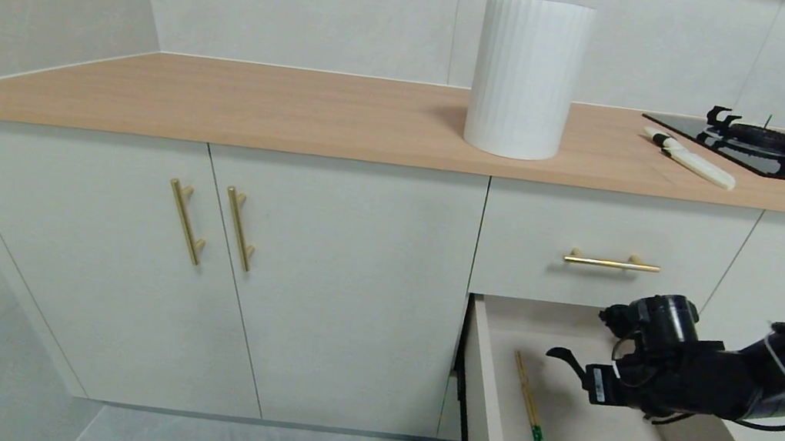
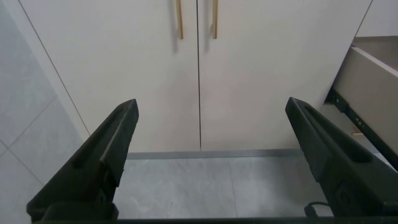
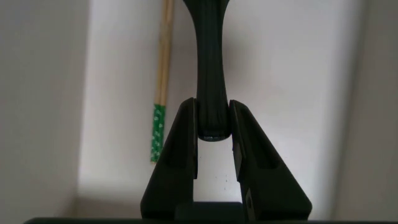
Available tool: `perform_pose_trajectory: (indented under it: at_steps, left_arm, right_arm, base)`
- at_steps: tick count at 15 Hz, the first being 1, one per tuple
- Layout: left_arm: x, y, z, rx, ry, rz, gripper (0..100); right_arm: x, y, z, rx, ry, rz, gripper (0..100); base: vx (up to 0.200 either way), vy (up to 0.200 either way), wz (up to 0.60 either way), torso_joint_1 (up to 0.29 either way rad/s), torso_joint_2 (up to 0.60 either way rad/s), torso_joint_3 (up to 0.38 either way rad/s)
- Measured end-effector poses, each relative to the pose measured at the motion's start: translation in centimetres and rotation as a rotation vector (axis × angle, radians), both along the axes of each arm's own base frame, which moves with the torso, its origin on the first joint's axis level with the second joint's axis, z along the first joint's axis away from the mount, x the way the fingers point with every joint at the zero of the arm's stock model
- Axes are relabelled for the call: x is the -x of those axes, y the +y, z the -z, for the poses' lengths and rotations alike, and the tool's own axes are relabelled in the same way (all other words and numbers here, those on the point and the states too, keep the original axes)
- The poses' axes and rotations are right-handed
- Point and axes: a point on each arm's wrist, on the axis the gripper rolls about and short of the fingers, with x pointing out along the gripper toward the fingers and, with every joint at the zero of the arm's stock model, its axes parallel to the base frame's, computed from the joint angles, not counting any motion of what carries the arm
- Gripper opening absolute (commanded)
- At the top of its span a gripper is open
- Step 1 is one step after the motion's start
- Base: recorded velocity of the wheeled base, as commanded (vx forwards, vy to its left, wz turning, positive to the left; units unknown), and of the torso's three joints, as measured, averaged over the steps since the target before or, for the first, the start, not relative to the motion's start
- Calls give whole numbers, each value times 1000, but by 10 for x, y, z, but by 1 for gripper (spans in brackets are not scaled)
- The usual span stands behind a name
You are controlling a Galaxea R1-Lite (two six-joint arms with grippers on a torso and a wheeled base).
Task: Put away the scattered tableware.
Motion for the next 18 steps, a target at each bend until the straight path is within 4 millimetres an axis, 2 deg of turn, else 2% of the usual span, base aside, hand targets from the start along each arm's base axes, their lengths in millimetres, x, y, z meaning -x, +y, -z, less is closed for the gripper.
perform_pose_trajectory:
  at_steps: [3,8,13,18]
  left_arm:
    - [0,0,0,0,0,0,100]
    - [0,0,0,0,0,0,100]
    - [0,0,0,0,0,0,100]
    - [0,0,0,0,0,0,100]
  right_arm:
    - [-5,0,23,16,44,5,0]
    - [-10,0,46,43,89,16,0]
    - [-10,0,60,57,125,10,0]
    - [-13,-1,67,73,133,18,0]
  base:
    - [0,0,0,0,0,0]
    - [0,0,0,0,0,0]
    - [0,0,0,0,0,0]
    - [0,0,0,0,0,0]
